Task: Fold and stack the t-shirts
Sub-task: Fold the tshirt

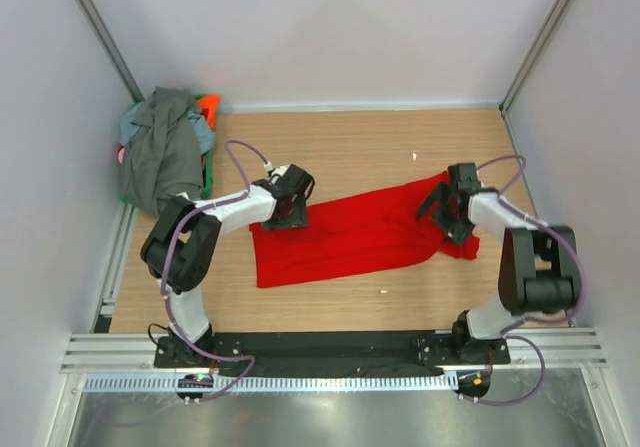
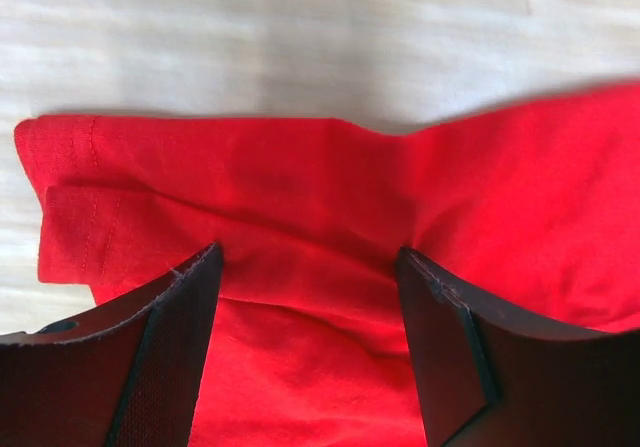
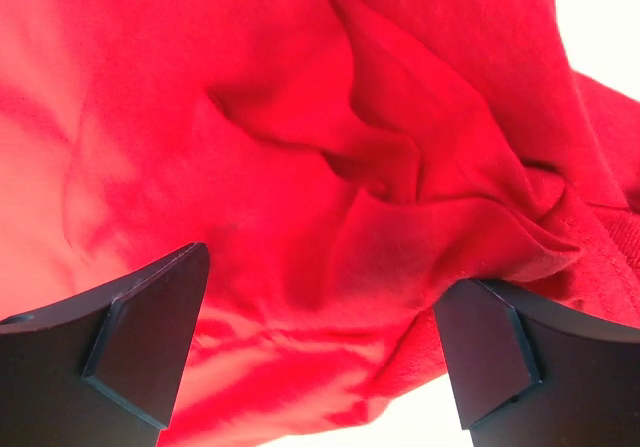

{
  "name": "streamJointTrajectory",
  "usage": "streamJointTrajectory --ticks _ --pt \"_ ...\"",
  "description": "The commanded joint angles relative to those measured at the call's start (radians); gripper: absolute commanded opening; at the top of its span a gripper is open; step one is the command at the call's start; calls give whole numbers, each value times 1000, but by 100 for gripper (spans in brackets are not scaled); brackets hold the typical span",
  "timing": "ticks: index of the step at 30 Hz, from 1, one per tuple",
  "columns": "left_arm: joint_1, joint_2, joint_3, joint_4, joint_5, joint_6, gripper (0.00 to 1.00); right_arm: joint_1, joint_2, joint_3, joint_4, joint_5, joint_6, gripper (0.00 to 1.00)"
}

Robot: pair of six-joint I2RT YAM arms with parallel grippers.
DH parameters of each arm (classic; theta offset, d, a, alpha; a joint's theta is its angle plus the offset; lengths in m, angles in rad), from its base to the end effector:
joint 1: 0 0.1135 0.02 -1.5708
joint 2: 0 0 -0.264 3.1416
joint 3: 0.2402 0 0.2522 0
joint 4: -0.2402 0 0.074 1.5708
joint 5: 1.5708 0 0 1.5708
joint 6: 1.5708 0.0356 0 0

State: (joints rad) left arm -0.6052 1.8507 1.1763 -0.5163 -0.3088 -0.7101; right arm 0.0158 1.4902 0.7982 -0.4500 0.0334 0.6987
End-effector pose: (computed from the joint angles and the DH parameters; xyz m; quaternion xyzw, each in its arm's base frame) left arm 0.3037 -0.1969 0.1609 -0.0799 0.9675 0.0054 0.2400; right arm 0.2712 0.0031 0.1669 0.3305 0.9194 0.0591 0.2050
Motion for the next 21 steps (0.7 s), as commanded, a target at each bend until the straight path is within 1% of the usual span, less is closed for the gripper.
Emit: streamJointTrajectory --ticks 1,2,3,4,5,6,7,8,9,10,11,12,13,14,15,16,17,18,21 --pt "-60 -13 -116 -13 31 -72 71 6 236 178 82 -21 -41 96" --pt "-94 -27 -169 -16 45 -112 70 24 304 297 76 -58 -48 96" --pt "-116 -45 -199 -19 50 -139 71 38 418 365 47 -73 -56 96" --pt "-145 -95 -255 -19 60 -167 71 55 489 519 25 -108 -64 96" --pt "-215 -119 -279 -24 69 -208 71 81 546 604 5 -133 -95 96" --pt "-260 -163 -297 -33 94 -295 72 131 665 777 -28 -207 -119 95" --pt "-309 -177 -309 -34 106 -346 72 163 718 865 -45 -245 -142 95" --pt "-411 -186 -311 -39 117 -429 72 191 766 953 -59 -297 -171 95" --pt "-465 -191 -302 -42 143 -465 73 247 818 1031 -79 -337 -217 95" --pt "-510 -186 -256 -50 148 -489 73 268 897 1190 -110 -354 -238 95" --pt "-592 -182 -221 -68 145 -509 74 285 939 1272 -149 -343 -252 95" --pt "-625 -179 -178 -123 134 -528 75 305 970 1342 -206 -339 -269 96" --pt "-654 -174 -85 -163 116 -531 76 306 1007 1437 -220 -337 -269 96" --pt "-703 -174 -32 -212 94 -534 77 306 1012 1472 -230 -340 -269 96" --pt "-721 -176 18 -314 74 -534 79 305 1015 1499 -248 -336 -271 97" --pt "-740 -180 117 -367 22 -534 80 302 1006 1527 -254 -331 -274 97" --pt "-772 -192 164 -417 -4 -534 81 300 977 1527 -260 -325 -278 98" --pt "-787 -200 240 -507 -50 -534 82 299 952 1514 -269 -296 -284 100" --pt "-829 -243 308 -614 -82 -531 83 297 843 1455 -285 -239 -297 100"
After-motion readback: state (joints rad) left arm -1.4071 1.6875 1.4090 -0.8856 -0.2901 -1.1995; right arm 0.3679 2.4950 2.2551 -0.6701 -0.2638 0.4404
